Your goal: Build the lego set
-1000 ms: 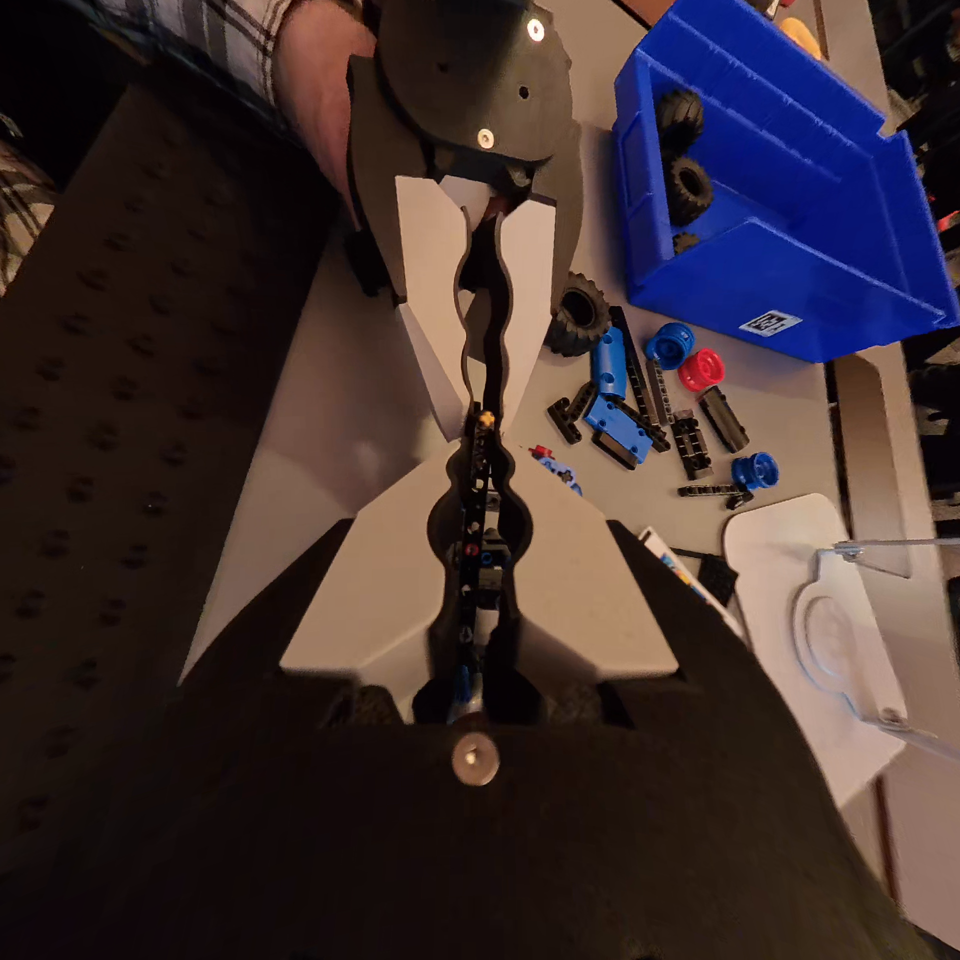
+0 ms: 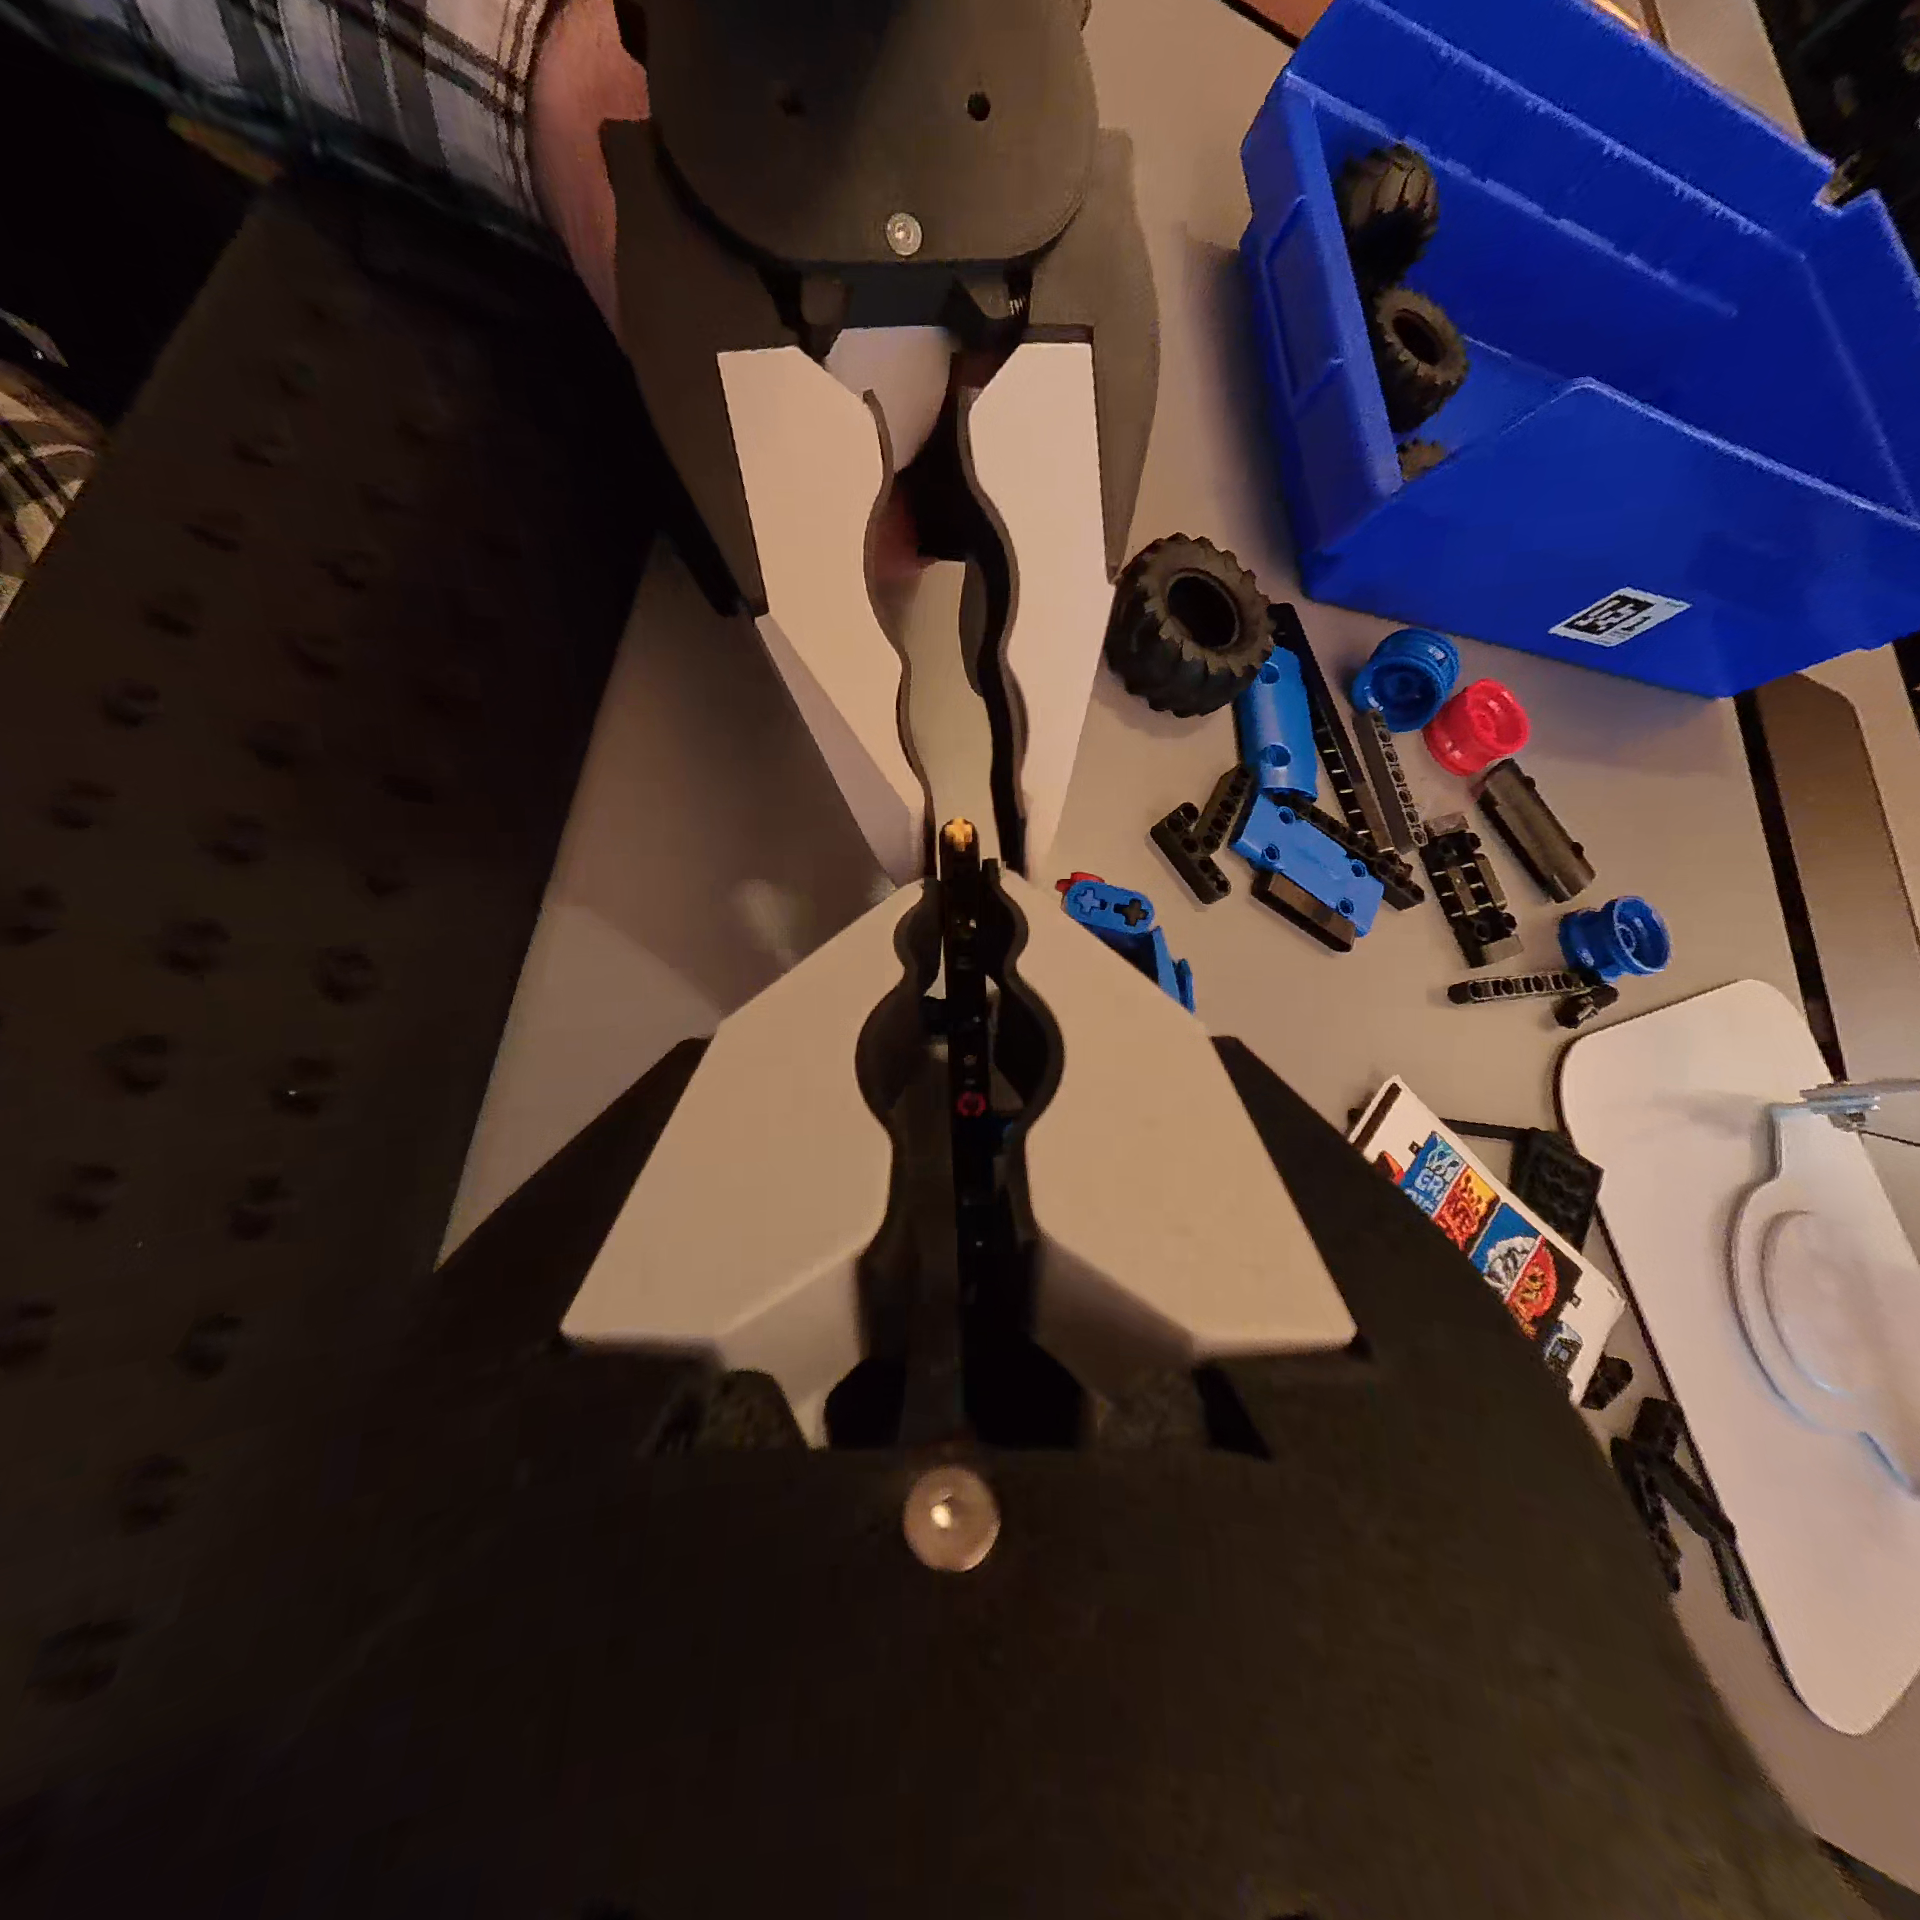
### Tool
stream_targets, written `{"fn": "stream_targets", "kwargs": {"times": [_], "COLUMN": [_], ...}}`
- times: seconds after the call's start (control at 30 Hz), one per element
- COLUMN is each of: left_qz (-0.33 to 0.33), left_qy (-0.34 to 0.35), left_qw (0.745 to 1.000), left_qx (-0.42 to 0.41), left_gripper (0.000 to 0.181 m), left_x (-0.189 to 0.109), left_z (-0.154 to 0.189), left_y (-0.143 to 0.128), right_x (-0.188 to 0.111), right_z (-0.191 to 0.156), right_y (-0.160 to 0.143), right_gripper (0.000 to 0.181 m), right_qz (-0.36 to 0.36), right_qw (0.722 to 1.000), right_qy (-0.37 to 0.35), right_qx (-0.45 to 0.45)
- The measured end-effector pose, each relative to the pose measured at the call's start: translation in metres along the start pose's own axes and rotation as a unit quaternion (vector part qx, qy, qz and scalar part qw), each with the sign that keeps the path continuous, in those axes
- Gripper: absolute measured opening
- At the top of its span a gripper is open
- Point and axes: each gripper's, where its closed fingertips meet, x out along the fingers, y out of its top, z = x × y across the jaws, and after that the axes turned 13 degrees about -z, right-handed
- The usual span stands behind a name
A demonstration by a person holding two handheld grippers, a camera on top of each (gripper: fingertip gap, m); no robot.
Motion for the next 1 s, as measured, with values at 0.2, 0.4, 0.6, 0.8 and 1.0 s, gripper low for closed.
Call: {"fn": "stream_targets", "kwargs": {"times": [0.2, 0.4, 0.6, 0.8, 1.0], "left_qz": [-0.013, 0.001, -0.001, -0.001, -0.022], "left_qy": [0.010, 0.016, 0.006, -0.012, -0.044], "left_qw": [0.999, 0.999, 1.000, 1.000, 0.998], "left_qx": [0.030, 0.039, 0.024, -0.004, -0.033], "left_gripper": [0.007, 0.005, 0.004, 0.003, 0.005], "left_x": [0.003, 0.003, 0.003, 0.004, 0.010], "left_z": [0.003, 0.002, 0.003, 0.002, 0.000], "left_y": [-0.003, 0.002, 0.004, 0.005, -0.001], "right_x": [0.000, -0.004, -0.004, -0.002, 0.002], "right_z": [-0.002, 0.001, -0.001, 0.002, 0.007], "right_y": [0.001, 0.000, -0.001, -0.003, -0.004], "right_gripper": [0.005, 0.006, 0.006, 0.006, 0.007], "right_qz": [0.007, 0.015, -0.004, -0.017, -0.006], "right_qw": [1.000, 1.000, 1.000, 0.999, 0.995], "right_qy": [0.000, 0.015, 0.002, 0.044, 0.090], "right_qx": [0.002, 0.016, -0.010, 0.005, 0.052]}}
